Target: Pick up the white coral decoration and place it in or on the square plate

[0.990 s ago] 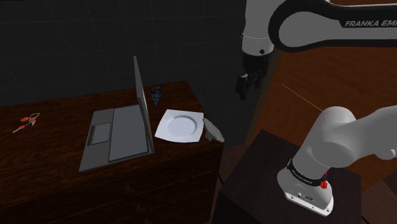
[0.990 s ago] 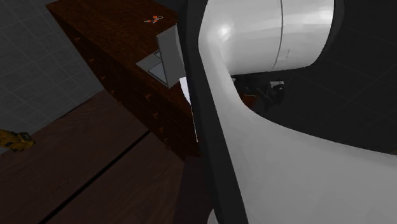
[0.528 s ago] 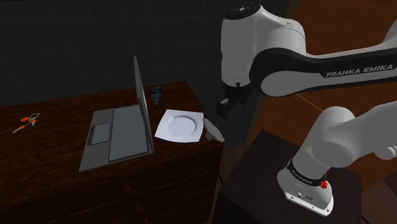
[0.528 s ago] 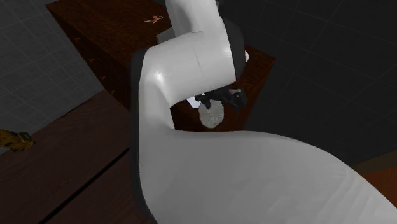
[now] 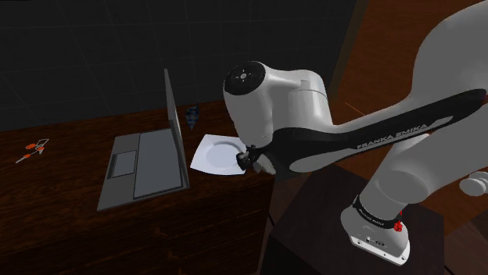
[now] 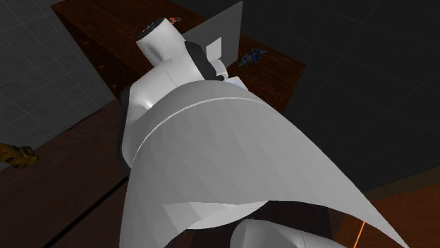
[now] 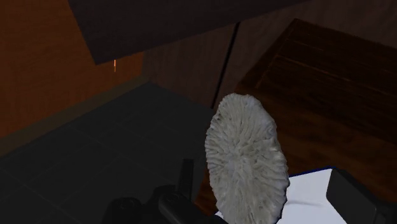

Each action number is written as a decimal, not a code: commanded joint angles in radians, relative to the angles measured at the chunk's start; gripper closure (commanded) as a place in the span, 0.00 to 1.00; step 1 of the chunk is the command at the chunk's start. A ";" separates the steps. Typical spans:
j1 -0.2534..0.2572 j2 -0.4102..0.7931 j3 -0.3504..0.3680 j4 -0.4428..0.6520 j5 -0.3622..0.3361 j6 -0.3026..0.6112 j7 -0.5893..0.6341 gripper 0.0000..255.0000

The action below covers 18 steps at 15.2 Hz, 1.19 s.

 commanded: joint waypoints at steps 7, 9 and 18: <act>-0.029 0.046 0.027 -0.075 -0.037 0.112 0.046 0.00; -0.029 0.046 0.027 -0.075 -0.037 0.112 0.046 0.00; -0.029 0.046 0.027 -0.075 -0.037 0.111 0.046 1.00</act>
